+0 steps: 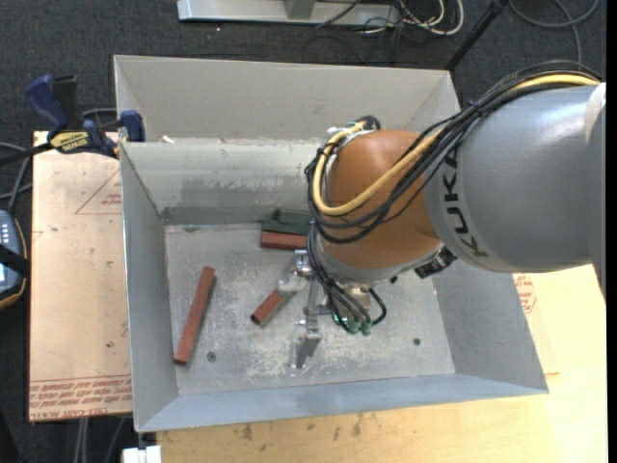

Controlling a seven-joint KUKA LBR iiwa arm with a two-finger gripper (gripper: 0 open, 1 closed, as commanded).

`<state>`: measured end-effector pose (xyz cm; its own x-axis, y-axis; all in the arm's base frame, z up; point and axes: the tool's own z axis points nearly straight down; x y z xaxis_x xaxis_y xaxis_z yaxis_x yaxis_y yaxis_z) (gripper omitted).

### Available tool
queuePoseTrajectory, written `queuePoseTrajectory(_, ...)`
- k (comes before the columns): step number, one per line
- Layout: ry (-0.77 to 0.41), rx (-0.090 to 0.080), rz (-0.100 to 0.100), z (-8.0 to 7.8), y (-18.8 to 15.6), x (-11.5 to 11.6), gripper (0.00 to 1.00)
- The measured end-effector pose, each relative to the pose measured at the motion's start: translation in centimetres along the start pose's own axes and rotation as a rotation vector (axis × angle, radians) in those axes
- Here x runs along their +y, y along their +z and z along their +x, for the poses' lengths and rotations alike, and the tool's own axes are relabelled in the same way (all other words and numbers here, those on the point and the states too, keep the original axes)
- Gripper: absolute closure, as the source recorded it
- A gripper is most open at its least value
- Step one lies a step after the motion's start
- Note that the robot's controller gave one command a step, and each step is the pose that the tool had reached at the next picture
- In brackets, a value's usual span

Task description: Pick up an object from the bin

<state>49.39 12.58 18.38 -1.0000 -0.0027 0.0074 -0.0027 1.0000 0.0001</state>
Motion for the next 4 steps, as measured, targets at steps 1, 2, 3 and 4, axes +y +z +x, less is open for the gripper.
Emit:
queuePoseTrajectory(1,0.003,-0.007,-0.001,-0.2,-0.3,-0.1,0.0)
queuePoseTrajectory(2,0.052,-0.013,-0.003,-1.6,1.2,-0.3,0.0)
queuePoseTrajectory(3,0.137,-0.014,-0.003,-5.5,6.3,-0.3,0.0)
queuePoseTrajectory(4,0.143,-0.008,-0.002,-4.2,8.9,-0.1,1.0)
